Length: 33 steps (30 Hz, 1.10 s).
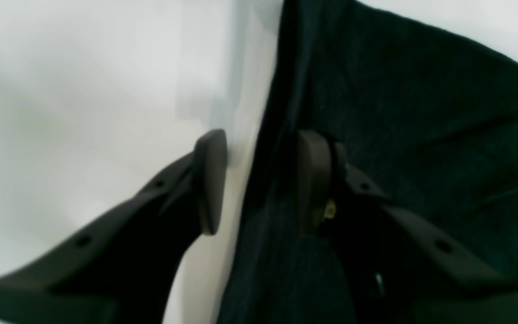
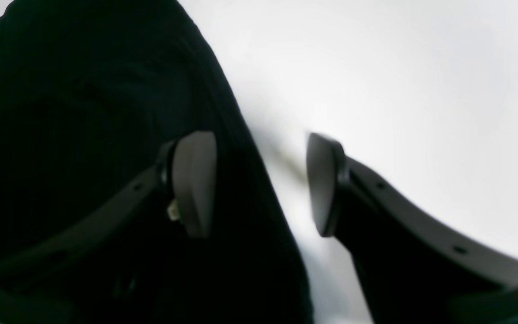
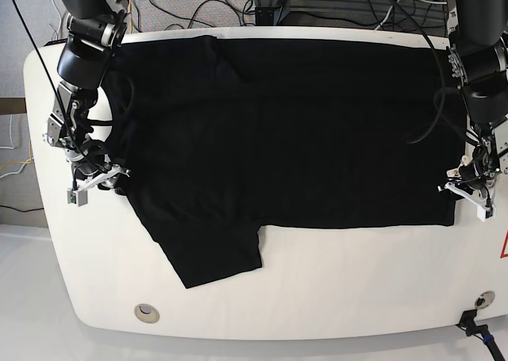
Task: Fold the T-shirt properly
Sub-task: 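Grasp the shirt's side edges with both grippers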
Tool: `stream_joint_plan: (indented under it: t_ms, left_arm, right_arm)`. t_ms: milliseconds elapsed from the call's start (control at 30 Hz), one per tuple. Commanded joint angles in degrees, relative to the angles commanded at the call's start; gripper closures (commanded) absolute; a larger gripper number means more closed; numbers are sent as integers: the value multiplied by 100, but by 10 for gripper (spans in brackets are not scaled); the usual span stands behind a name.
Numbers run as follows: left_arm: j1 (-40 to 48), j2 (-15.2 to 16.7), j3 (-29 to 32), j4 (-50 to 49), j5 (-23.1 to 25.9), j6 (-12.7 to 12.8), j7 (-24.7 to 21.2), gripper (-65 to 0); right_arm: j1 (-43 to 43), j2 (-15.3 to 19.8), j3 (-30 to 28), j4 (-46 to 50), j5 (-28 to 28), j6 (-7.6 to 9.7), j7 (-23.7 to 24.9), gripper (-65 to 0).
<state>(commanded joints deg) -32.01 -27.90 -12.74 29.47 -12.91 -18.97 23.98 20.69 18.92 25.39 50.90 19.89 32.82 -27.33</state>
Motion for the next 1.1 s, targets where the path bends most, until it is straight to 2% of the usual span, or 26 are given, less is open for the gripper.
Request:
stream_joint_plan:
  t_ms: [267,300,333,800,900,933,1033,1100]
  left_arm:
    - [42,-63,0,10,-30,-7,-84,-222]
    - [26,14,-5,71,-41,-27,-33,-221]
    - [38,19,-4,94,-40,-33,3,-219]
    - [60,30,1,160,-55,-90,120,-200]
    - [77,36,19,159,-91,-109,197,-169]
    - [83,21,23,142,-87,-100,241,-131]
    - [64,22,26,135,-79,-116,267,-76]
    - [75,17,19,143,-113,-108,282,-89]
  right_arm:
    - [9,-29,10,-9,-14,25,28,-322]
    - [-16,-47,20,-13,-118,-58,-42,-321]
    - [-27,-50,23,-6,-110,-64,-40,-320]
    - [38,-50,17,-26,-89,-76,-34,-321]
    - [67,-45,4,-33,-82,-47,-50,-322]
    - [90,-43,11,-33,-60,-49,-32,-322]
    - [115,-43,19,-35,-58,-22,-11,-322]
    - [118,-40,15,-54,-54,-5,-14,-321]
